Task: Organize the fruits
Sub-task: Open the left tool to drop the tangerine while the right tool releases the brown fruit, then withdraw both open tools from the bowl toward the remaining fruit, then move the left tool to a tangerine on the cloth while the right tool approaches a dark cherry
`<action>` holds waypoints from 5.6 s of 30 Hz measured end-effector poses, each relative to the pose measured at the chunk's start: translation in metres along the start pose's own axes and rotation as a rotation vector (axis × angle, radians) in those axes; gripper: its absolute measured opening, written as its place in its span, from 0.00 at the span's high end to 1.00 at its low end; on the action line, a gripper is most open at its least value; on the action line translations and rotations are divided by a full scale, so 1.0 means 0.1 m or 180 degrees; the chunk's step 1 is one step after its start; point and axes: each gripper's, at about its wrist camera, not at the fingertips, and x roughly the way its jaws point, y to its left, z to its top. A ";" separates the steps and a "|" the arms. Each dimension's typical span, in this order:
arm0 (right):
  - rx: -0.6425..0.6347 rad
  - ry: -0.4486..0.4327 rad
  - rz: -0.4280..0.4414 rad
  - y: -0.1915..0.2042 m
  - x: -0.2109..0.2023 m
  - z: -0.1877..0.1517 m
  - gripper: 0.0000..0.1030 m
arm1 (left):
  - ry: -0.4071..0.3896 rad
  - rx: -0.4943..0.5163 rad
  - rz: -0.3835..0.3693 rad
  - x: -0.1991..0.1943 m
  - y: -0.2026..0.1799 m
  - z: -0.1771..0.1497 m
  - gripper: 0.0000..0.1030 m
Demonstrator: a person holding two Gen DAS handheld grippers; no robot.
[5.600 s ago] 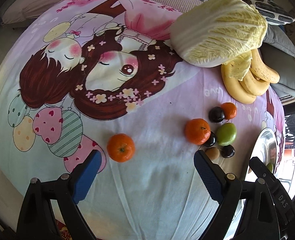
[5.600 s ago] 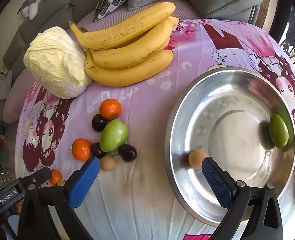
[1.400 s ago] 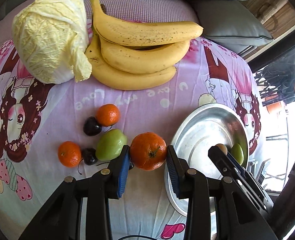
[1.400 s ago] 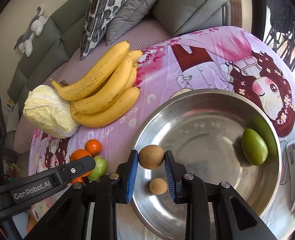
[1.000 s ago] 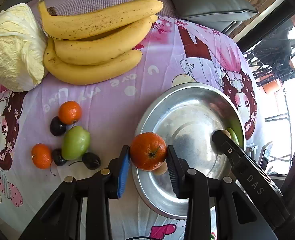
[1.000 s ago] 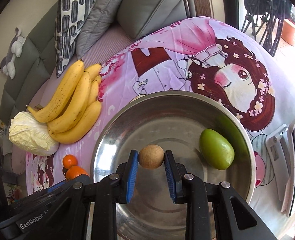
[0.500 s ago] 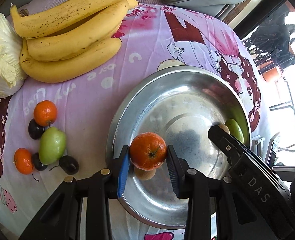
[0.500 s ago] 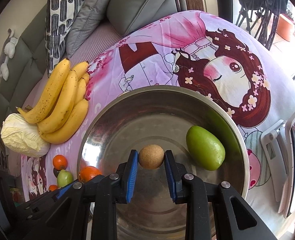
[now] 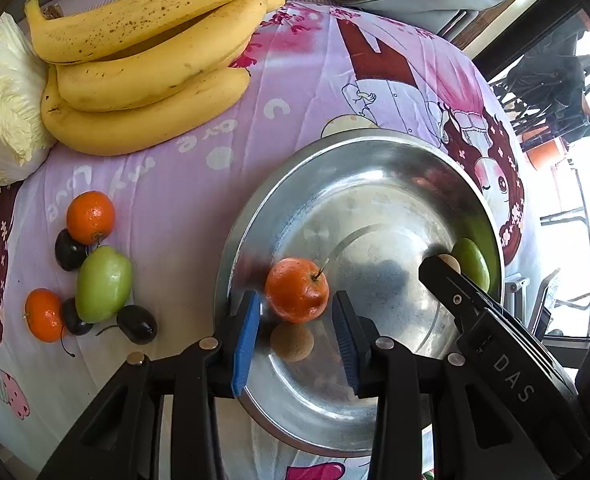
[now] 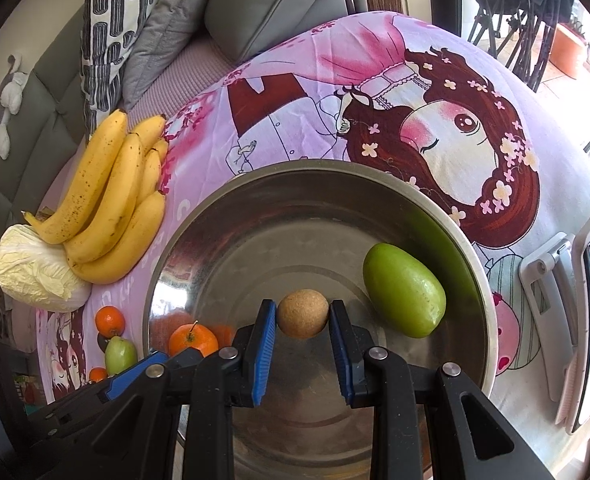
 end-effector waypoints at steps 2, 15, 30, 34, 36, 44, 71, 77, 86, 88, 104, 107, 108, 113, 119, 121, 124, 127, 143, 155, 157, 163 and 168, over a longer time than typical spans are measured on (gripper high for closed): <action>-0.0005 -0.0020 0.0005 0.00 -0.04 0.00 0.71 | -0.0007 -0.0012 -0.0011 -0.03 0.00 0.00 0.59; -0.0040 -0.0080 0.0025 0.02 -0.17 -0.01 0.52 | 0.0003 -0.0221 -0.0094 -0.27 0.17 -0.07 0.36; -0.0179 0.0007 0.0030 0.12 -0.12 -0.06 0.43 | -0.0192 -0.0401 0.0116 -0.47 0.43 -0.12 0.36; -0.0241 0.0048 0.0018 0.18 -0.08 -0.09 0.43 | -0.0154 -0.0558 0.0177 -0.44 0.60 -0.11 0.36; -0.0274 0.0065 0.0011 0.21 -0.06 -0.11 0.43 | -0.0144 -0.0640 0.0197 -0.42 0.69 -0.11 0.36; -0.0429 0.0133 -0.0032 0.34 0.01 -0.17 0.37 | -0.0115 -0.0867 0.0339 -0.39 0.99 -0.16 0.36; -0.0589 0.0267 -0.0085 0.49 0.19 -0.25 0.00 | -0.0168 -0.1043 0.0541 -0.37 1.45 -0.42 0.15; -0.0615 0.0284 -0.0077 0.56 0.17 -0.30 0.00 | -0.0330 -0.1029 0.0620 -0.44 1.56 -0.56 0.10; -0.0686 0.0239 -0.0121 0.74 0.09 -0.42 0.00 | -0.0390 -0.0946 0.0736 -0.51 1.73 -0.84 0.10; -0.0698 0.0217 -0.0111 0.78 0.06 -0.44 0.00 | -0.0406 -0.0952 0.0761 -0.53 1.77 -0.86 0.10; -0.1144 0.0245 0.0046 1.46 0.08 -0.77 0.00 | -0.0617 -0.1444 0.0755 -0.88 2.37 -0.91 0.10; -0.1275 0.0296 0.0098 1.59 0.12 -0.86 0.00 | -0.0588 -0.1555 0.0750 -0.86 2.48 -0.93 0.10; -0.1311 0.0305 0.0121 1.63 0.12 -0.88 0.00 | -0.0577 -0.1586 0.0745 -0.86 2.51 -0.94 0.10; -0.1449 0.0346 0.0261 1.79 0.15 -0.95 0.00 | -0.0554 -0.1731 0.0725 -0.83 2.62 -0.97 0.10; -0.1589 0.0333 0.0374 1.96 0.20 -0.98 0.00 | -0.0512 -0.1769 0.0726 -0.78 2.68 -0.95 0.10; -0.1655 0.0346 0.0411 2.00 0.24 -1.00 0.00 | -0.0504 -0.1769 0.0726 -0.76 2.69 -0.94 0.10; -0.1676 0.0468 0.0453 2.05 0.33 -1.01 0.00 | -0.0497 -0.1780 0.0730 -0.74 2.70 -0.93 0.10; -0.1733 0.0488 0.0452 2.09 0.39 -1.03 0.00 | -0.0474 -0.1806 0.0741 -0.71 2.72 -0.92 0.10; -0.1959 0.0466 0.0506 2.14 0.48 -1.06 0.00 | -0.0453 -0.1801 0.0858 -0.61 2.69 -0.87 0.10; -0.2152 0.0351 0.0578 2.05 0.35 -0.97 0.00 | -0.0529 -0.1688 0.0834 -0.55 2.47 -0.80 0.10; -0.2119 0.0375 0.0593 2.02 0.35 -0.94 0.00 | -0.0578 -0.1722 0.0750 -0.55 2.45 -0.80 0.10; -0.2028 0.0320 0.0724 1.94 0.31 -0.82 0.00 | -0.0711 -0.1731 0.0524 -0.54 2.43 -0.78 0.09; -0.1996 0.0297 0.0753 1.90 0.32 -0.77 0.02 | -0.0784 -0.1607 0.0254 -0.49 2.37 -0.69 0.05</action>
